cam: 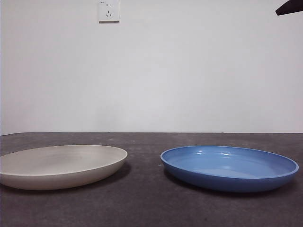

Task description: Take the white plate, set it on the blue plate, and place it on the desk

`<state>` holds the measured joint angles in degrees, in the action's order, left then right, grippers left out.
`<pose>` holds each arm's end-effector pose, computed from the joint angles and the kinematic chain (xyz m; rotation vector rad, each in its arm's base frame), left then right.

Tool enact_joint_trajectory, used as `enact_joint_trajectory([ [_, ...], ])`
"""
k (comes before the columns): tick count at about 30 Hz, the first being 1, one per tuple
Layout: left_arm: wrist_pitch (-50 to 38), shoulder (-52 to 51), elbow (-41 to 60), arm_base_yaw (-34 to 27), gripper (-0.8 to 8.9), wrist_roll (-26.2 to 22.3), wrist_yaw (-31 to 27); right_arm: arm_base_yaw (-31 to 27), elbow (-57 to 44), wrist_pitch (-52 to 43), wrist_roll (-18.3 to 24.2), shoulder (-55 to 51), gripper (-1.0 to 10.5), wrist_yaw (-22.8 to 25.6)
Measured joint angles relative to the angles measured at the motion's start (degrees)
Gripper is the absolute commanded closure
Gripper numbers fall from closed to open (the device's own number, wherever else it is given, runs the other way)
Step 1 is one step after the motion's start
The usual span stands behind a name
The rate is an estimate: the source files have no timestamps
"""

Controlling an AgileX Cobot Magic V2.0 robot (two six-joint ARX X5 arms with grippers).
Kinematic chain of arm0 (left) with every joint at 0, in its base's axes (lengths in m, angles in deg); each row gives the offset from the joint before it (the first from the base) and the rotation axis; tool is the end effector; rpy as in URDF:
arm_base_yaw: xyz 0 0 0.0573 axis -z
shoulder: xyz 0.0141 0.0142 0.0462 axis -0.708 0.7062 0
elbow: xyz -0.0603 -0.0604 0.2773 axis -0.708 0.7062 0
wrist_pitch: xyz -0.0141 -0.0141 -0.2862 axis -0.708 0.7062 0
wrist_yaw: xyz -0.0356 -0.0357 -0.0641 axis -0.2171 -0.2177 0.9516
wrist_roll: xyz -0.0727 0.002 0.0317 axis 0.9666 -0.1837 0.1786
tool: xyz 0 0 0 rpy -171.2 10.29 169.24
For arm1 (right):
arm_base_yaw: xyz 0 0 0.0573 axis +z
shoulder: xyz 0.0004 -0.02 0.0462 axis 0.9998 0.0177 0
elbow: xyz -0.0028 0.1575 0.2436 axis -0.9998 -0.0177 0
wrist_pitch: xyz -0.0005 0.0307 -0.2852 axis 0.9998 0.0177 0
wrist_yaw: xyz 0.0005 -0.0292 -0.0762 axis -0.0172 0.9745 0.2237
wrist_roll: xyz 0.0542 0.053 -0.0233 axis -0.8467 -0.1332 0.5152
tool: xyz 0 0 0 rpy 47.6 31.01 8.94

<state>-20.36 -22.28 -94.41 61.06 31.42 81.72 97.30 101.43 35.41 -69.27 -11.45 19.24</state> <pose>0.1978 -0.0875 0.3854 -0.1728 0.4958 -0.7104 0.1908 0.0691 0.3427 0.3105 0.5232 0.7628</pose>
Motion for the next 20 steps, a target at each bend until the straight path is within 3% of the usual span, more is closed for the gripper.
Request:
enact_joint_trajectory([
  [5, 5.29, 0.55, -0.35, -1.25, 1.56, 2.80, 0.09, 0.00, 0.02, 2.10, -0.04, 0.00, 3.1, -0.24],
  [11, 14.16, 7.13, -1.81, -7.91, 1.56, 3.43, 2.82, 0.00, 0.02, 4.83, -0.02, 0.00, 3.1, -0.59],
  [14, 15.19, 12.13, -1.81, -11.02, 1.57, 3.17, 5.95, 0.00, 0.02, 6.38, -0.02, 0.00, 3.1, -0.66],
  [20, 14.64, 22.82, -1.84, -15.63, 1.57, 0.70, 5.99, 0.00, 0.02, 7.52, -0.02, 0.00, 3.1, -1.64],
])
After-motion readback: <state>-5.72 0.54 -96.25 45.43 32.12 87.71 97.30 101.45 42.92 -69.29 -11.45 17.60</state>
